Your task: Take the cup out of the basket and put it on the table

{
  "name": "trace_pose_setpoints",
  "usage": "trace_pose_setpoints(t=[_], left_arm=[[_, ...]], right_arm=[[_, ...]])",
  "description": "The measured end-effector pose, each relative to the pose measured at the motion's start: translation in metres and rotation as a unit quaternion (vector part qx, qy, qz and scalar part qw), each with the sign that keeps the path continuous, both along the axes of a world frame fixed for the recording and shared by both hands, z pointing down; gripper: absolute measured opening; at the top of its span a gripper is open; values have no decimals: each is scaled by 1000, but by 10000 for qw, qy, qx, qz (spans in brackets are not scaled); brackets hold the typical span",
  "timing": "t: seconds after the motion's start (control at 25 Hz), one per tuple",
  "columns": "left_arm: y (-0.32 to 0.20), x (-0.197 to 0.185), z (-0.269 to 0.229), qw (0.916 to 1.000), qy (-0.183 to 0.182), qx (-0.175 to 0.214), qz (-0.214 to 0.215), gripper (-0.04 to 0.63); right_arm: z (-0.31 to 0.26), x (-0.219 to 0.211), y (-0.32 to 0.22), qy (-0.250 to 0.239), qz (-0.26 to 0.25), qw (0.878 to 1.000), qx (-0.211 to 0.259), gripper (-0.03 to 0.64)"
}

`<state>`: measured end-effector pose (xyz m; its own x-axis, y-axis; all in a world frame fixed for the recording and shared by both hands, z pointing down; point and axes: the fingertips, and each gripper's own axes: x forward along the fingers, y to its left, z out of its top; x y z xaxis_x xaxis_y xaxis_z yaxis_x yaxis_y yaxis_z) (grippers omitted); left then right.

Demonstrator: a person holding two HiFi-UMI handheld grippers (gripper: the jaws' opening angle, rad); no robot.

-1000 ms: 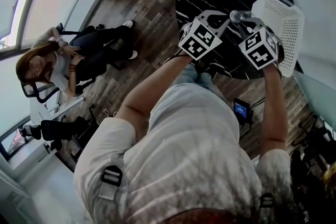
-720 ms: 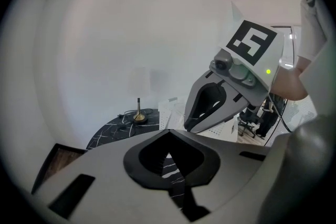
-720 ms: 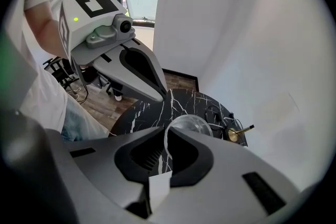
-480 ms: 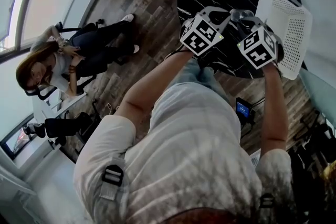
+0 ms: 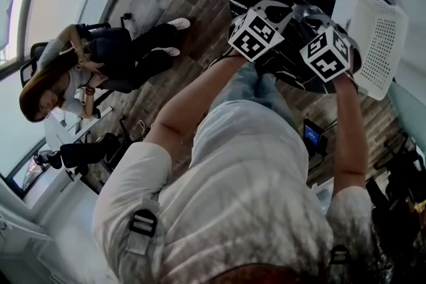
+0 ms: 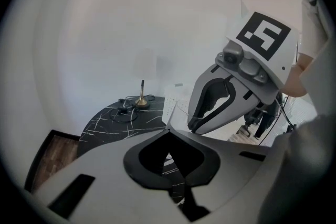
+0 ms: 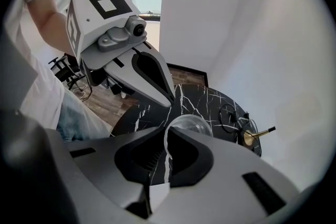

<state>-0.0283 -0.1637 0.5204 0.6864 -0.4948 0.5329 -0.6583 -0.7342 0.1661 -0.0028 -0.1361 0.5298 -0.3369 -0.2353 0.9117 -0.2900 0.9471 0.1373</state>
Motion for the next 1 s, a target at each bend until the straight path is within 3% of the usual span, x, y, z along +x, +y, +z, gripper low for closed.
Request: trace_pose_setpoints(t=[1.0], left_arm=[[-11,11,100,9974,-93,-705,82,6]], right_arm=[[93,3,-5,405,-214,9985,-294,24]])
